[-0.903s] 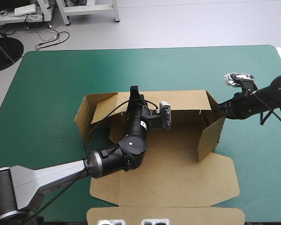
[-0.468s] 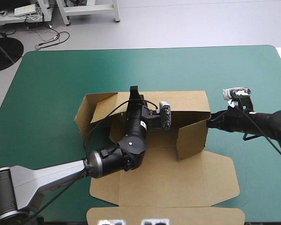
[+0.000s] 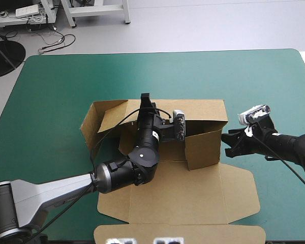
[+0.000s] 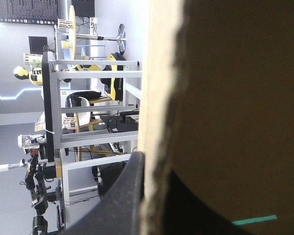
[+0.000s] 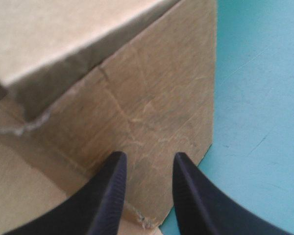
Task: Fold the box
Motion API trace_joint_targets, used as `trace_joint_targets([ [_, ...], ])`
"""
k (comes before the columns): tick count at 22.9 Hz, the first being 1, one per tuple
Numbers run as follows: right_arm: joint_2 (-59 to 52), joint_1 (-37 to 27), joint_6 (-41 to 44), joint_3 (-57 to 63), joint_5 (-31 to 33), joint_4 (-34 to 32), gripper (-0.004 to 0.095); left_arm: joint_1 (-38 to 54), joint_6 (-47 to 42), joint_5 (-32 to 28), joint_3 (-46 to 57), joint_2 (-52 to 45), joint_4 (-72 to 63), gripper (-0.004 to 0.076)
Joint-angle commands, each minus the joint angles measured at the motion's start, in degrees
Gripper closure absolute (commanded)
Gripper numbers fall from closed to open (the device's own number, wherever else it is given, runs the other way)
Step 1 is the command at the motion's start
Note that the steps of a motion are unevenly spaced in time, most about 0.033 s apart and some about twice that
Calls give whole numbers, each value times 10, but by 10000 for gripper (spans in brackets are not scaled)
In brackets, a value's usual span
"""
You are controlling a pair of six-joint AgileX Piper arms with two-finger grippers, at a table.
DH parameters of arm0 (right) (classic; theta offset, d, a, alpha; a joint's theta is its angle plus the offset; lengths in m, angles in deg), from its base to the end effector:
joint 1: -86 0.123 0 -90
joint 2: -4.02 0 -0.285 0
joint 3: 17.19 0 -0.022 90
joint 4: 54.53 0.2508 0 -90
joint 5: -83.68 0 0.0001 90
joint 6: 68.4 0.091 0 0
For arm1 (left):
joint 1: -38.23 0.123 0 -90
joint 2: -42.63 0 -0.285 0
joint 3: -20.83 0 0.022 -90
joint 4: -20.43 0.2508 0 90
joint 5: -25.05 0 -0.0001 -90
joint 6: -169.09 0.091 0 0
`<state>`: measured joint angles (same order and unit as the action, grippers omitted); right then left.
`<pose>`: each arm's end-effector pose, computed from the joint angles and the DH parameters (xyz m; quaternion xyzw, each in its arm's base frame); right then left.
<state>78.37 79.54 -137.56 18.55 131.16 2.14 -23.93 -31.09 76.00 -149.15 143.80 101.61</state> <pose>0.2162 0.0320 0.2762 -0.2386 0.8656 0.2154 0.3839 0.2236 -0.2737 0.3017 0.5736 0.5834 0.3460 0.4592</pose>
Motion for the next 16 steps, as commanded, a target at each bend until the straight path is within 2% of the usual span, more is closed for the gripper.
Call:
trace_joint_targets([
  [1,-17,1,-31,-13,72,-16,470,-7,-5,-6,-13,-25,17,734],
  [6,-26,1,-31,-14,75,-26,462,-7,-5,-6,-13,-25,17,734],
  [8,-26,1,-31,-14,47,-26,462,-7,-5,-7,-13,-25,17,734],
  [12,0,1,-62,-14,22,38,463,-7,-3,-30,-13,-25,17,734],
  [14,15,1,-68,-13,-10,68,469,-7,-3,-32,-13,-25,17,734],
  [16,19,1,-74,-13,-35,92,523,-7,-3,-32,-13,-25,17,734],
])
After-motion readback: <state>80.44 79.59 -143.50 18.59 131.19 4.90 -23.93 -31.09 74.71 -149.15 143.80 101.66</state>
